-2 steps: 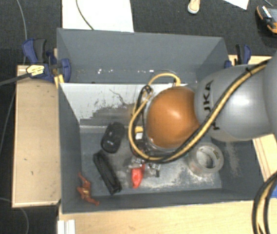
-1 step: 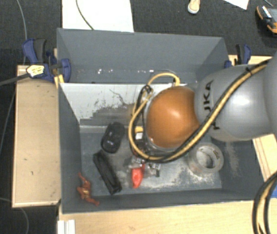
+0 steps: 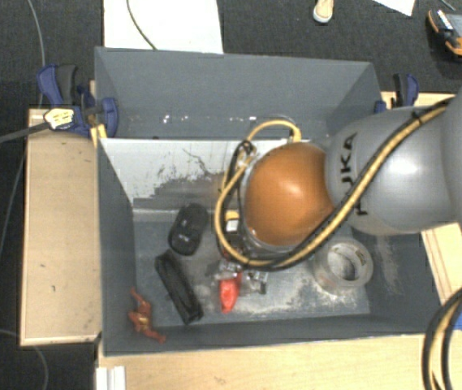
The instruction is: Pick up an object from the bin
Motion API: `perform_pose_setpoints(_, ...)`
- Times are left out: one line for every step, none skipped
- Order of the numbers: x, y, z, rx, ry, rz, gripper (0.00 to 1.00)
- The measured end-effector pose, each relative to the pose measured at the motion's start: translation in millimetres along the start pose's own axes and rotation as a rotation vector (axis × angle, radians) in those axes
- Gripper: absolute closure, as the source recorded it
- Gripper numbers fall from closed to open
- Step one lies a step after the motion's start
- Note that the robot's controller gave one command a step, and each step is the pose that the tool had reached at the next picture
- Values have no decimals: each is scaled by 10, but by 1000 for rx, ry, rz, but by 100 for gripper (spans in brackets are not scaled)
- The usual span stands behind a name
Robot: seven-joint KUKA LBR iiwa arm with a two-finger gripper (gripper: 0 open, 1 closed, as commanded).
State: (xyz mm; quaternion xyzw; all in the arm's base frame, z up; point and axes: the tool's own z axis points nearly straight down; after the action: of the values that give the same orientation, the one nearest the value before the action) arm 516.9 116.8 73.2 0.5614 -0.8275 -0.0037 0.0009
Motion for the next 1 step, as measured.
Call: perform_pose_setpoints(-4,0,-115,1,-2,4,100)
